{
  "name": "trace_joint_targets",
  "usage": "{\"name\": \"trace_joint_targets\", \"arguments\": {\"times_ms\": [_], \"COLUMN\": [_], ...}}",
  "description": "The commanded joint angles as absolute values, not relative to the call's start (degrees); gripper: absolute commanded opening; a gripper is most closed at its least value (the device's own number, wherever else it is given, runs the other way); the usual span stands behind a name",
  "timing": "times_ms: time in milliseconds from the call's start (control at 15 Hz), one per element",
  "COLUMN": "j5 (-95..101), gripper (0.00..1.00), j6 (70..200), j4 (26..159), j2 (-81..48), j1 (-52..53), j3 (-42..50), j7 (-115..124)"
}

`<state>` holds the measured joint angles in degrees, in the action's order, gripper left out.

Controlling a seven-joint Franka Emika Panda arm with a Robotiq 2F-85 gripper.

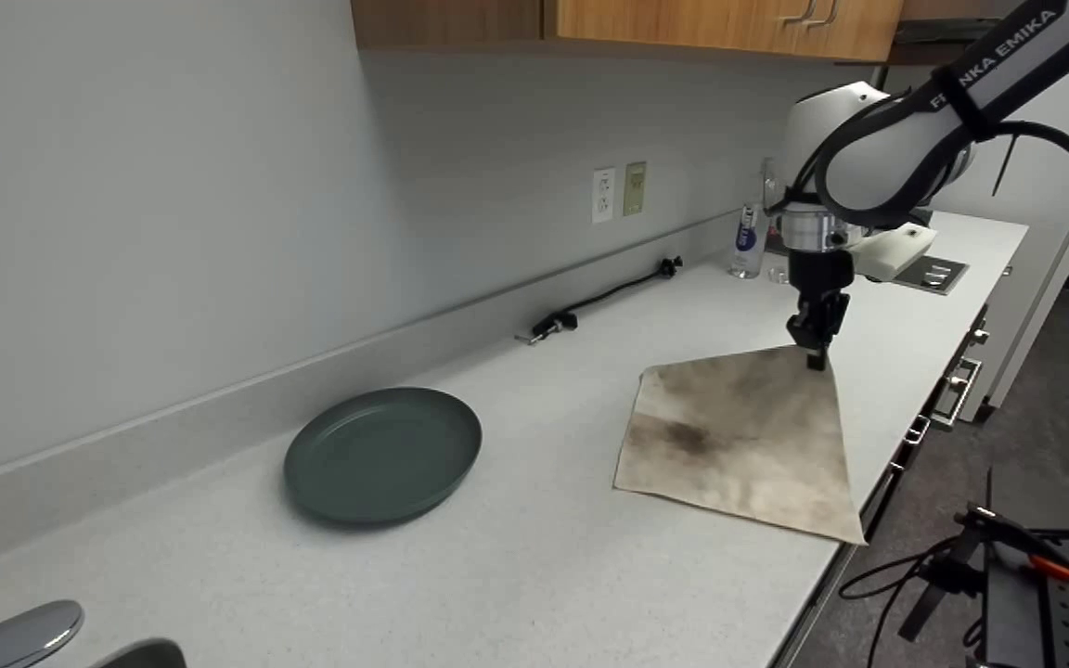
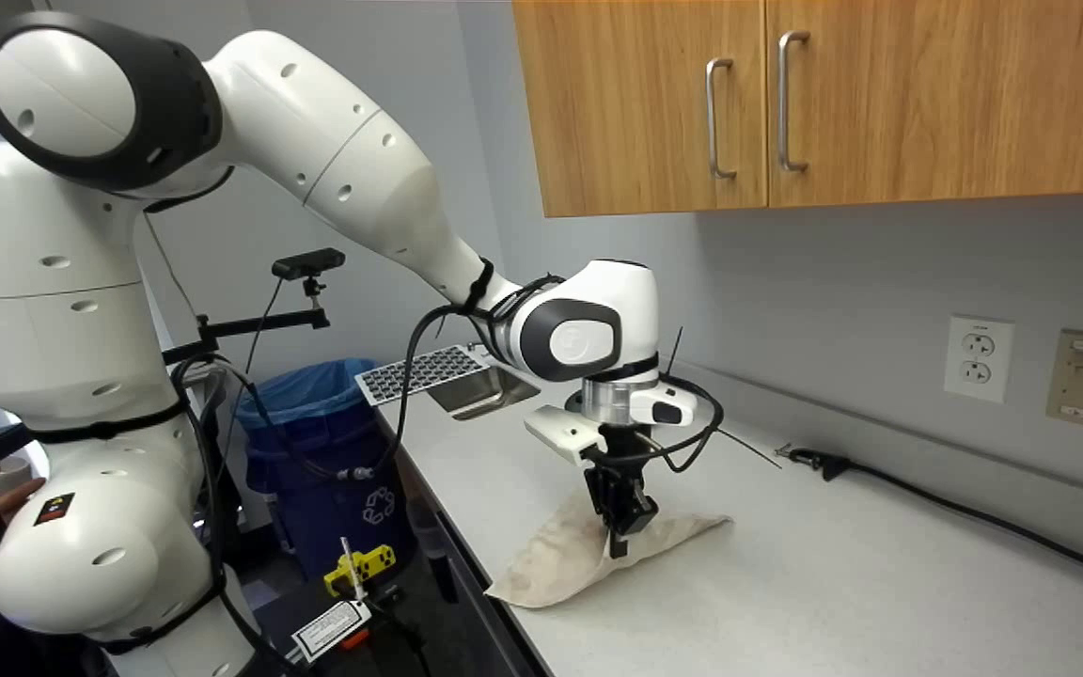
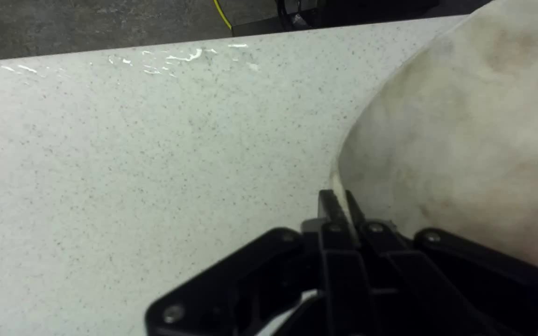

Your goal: Fold the towel

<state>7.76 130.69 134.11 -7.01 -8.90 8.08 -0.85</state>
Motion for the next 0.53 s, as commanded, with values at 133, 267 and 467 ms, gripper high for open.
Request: {"name": "trace_joint_targets", "arguments": {"times_ms": [133,267,467], "j5": [10.2,10.2,9.6], "gripper": [0.01,0.01,0.01], "j6": [127.5,128.2,129.0], "j4": [135.2,134.8,134.2], "j2": [-4.4,-5.2,-6.2], "j1": [-4.2,-2.9,-1.5], "j3": [4.8,3.6,2.2], "j7": [1.9,2.3,2.5]}}
